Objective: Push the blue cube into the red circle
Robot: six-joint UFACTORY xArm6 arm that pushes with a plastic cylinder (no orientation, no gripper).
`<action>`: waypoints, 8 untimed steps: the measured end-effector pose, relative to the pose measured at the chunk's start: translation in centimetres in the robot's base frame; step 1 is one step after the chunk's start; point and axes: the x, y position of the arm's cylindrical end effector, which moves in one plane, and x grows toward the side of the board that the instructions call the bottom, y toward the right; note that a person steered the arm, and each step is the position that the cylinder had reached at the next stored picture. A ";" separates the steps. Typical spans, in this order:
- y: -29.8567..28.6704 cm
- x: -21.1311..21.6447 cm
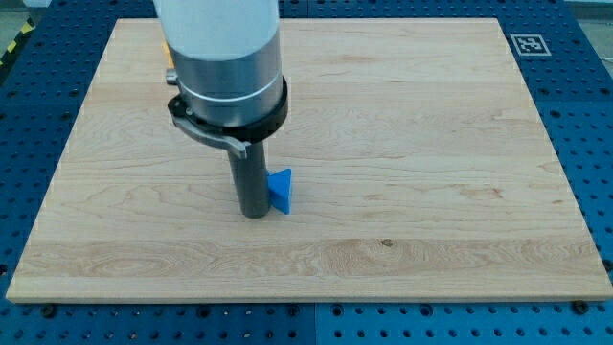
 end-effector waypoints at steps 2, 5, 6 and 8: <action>-2.4 -4.0; -1.6 -7.8; 1.5 -7.8; 1.3 -10.3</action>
